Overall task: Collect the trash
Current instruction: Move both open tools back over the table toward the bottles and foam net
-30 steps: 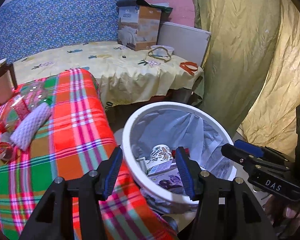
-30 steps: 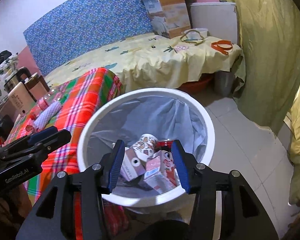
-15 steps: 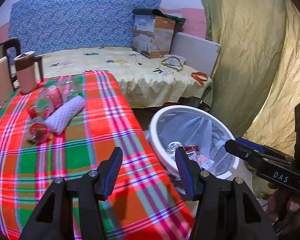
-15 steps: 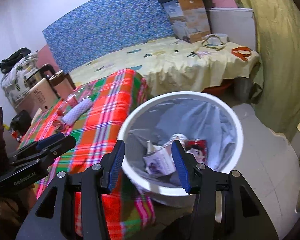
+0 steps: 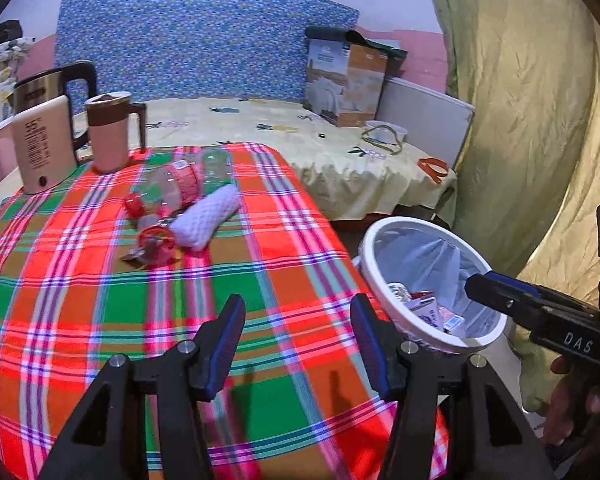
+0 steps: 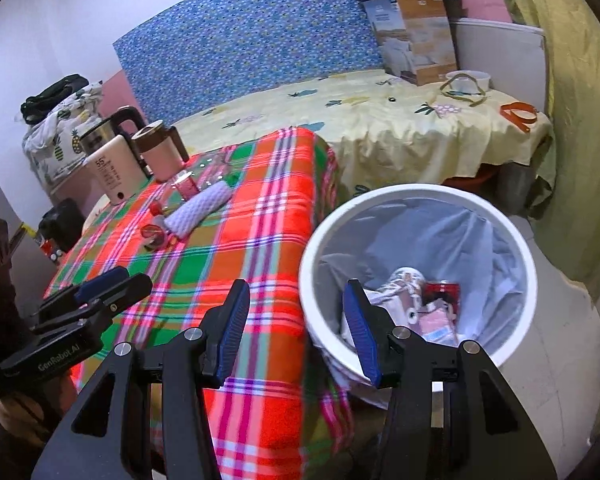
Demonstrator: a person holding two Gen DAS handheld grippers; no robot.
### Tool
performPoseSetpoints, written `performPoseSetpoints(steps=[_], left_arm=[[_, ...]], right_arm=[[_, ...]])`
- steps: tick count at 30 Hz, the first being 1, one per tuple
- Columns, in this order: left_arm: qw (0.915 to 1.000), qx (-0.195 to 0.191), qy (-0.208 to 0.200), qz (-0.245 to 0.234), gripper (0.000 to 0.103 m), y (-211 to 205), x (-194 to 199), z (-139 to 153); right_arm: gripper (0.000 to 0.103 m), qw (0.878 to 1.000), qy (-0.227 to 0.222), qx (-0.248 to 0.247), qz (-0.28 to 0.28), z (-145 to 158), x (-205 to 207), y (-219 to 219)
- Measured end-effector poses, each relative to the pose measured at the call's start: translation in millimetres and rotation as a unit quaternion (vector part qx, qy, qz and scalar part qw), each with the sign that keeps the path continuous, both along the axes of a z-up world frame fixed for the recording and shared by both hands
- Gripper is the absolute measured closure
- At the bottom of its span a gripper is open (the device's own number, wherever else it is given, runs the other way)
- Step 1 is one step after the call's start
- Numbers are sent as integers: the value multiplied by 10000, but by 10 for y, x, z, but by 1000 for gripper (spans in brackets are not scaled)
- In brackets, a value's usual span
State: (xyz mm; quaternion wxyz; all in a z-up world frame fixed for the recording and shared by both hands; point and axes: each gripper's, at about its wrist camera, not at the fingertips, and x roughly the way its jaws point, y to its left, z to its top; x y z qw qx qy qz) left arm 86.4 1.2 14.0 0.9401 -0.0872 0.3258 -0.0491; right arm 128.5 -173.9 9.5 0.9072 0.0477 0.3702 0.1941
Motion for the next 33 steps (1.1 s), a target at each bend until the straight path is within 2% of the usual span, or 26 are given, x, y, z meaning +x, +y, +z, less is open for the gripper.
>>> performPoseSetpoints(steps=[17, 33], left_arm=[[9978, -126, -5, 652, 46, 662, -59, -76], [9950, -380, 110, 914, 46, 1013, 401, -153]], right_arm=[[52, 9991, 115, -48, 407, -16, 68, 423], [52, 9979, 155, -75, 628, -20, 288, 753]])
